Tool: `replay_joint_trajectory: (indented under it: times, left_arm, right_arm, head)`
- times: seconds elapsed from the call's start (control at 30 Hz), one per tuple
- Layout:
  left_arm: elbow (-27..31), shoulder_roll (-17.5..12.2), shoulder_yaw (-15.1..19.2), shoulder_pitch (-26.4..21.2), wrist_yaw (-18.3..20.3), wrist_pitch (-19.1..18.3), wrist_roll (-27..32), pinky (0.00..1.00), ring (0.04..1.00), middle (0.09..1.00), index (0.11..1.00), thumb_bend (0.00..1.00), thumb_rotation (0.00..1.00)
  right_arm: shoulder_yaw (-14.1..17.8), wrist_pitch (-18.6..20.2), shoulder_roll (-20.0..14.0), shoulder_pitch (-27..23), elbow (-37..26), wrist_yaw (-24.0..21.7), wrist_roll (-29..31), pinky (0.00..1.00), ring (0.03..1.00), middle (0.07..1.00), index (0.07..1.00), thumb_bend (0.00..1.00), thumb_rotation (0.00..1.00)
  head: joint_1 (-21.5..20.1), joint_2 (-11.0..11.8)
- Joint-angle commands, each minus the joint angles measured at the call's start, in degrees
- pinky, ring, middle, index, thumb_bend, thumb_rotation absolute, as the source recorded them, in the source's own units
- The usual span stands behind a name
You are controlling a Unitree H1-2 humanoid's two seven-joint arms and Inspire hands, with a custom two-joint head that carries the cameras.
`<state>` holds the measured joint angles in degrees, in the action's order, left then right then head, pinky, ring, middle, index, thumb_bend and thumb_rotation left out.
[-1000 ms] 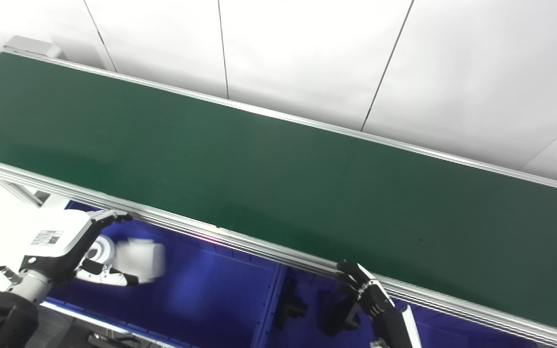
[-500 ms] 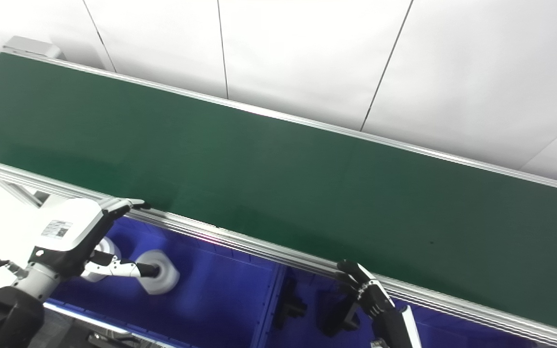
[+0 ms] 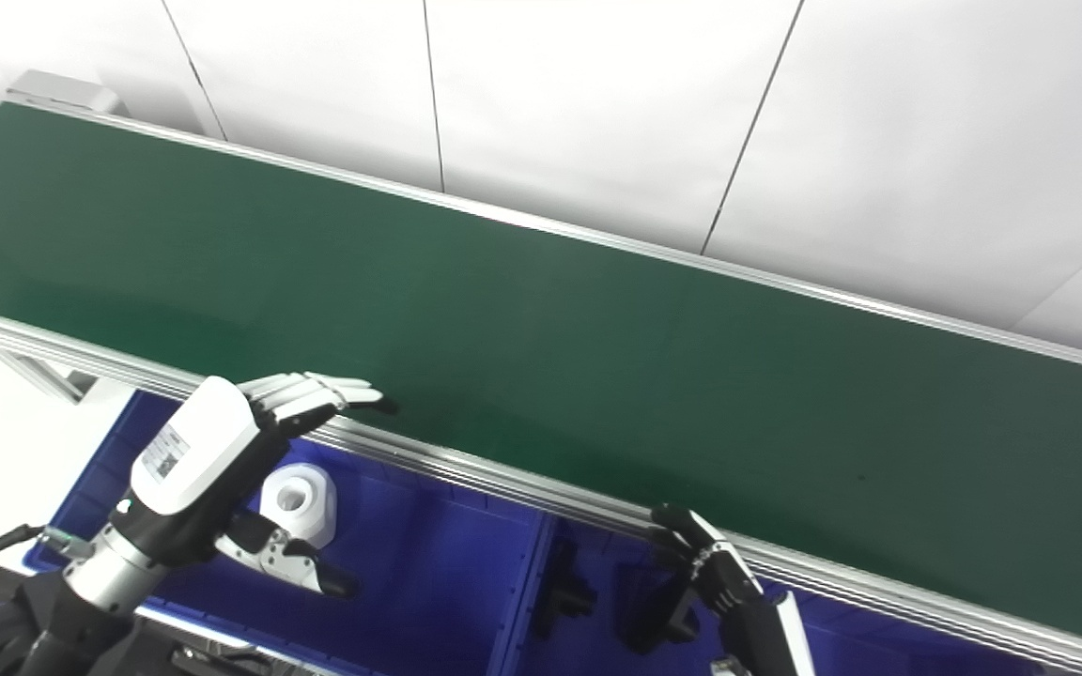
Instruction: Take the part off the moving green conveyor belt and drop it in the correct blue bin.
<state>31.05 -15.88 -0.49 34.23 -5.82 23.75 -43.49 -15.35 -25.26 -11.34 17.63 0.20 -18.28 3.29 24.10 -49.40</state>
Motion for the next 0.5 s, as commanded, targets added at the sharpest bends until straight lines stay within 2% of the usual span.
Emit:
replay_joint_trajectory:
  times: [0.0, 0.1, 0.13, 0.17, 0.2, 0.3, 0.37, 0.47]
  left_arm:
    - [1.42, 0.58, -0.90, -1.19, -1.81, 2.51, 1.67, 0.62, 0.709, 0.756, 0.738, 0.84, 0.87]
    - [-0.85, 2.52, -3.26, -3.70, -2.23, 3.06, 2.13, 0.60, 0.695, 0.743, 0.727, 0.84, 0.87]
    - [-2.45, 3.63, -4.53, -4.84, -1.62, 2.84, 3.38, 0.60, 0.694, 0.742, 0.725, 0.85, 0.86]
    - [-3.56, 4.38, -5.43, -5.61, -1.17, 2.67, 4.32, 0.60, 0.697, 0.746, 0.725, 0.85, 0.86]
    - [-5.73, 5.43, -6.83, -6.80, -0.91, 2.69, 5.63, 0.60, 0.698, 0.748, 0.724, 0.86, 0.85]
    - [-9.78, 6.98, -9.22, -8.76, -0.96, 2.84, 7.50, 0.60, 0.710, 0.764, 0.737, 0.83, 0.85]
    - [-14.09, 8.48, -11.67, -9.80, 0.46, 2.64, 12.13, 0.62, 0.723, 0.773, 0.747, 0.82, 0.84]
    - [-19.59, 9.33, -14.73, -10.98, 0.99, 3.01, 17.42, 0.65, 0.737, 0.784, 0.766, 0.78, 0.83]
  right_arm:
    - [-0.08, -0.18, 1.04, -0.02, -1.30, 0.54, -0.52, 0.75, 0.801, 0.844, 0.838, 0.85, 0.96]
    - [-0.23, -0.31, 1.84, 0.07, -1.24, 1.06, -1.93, 0.74, 0.803, 0.845, 0.838, 0.85, 0.96]
    - [-0.32, -0.53, 2.15, 0.11, -1.10, 1.22, -2.42, 0.74, 0.803, 0.846, 0.838, 0.85, 0.97]
    - [-0.38, -0.68, 2.37, 0.14, -1.00, 1.36, -2.76, 0.74, 0.801, 0.845, 0.838, 0.85, 0.97]
    - [-0.50, -0.85, 2.64, 0.25, -0.98, 1.56, -3.29, 0.74, 0.800, 0.845, 0.837, 0.84, 0.97]
    - [-0.70, -0.99, 3.25, 0.50, -1.03, 1.96, -3.97, 0.73, 0.797, 0.846, 0.837, 0.83, 0.97]
    - [-0.82, -0.32, 3.96, 0.94, -1.56, 2.34, -4.34, 0.74, 0.798, 0.847, 0.835, 0.82, 0.96]
    - [-0.85, 0.88, 4.51, 1.39, -2.56, 2.71, -5.02, 0.74, 0.802, 0.851, 0.840, 0.81, 0.97]
  head:
    - [-2.00, 0.00]
    - [-4.62, 0.13]
    - [-6.75, 0.11]
    - [-6.75, 0.11]
    - [-9.12, 0.07]
    - [-10.63, 0.02]
    - [-13.10, -0.28]
    - [-13.66, -0.55]
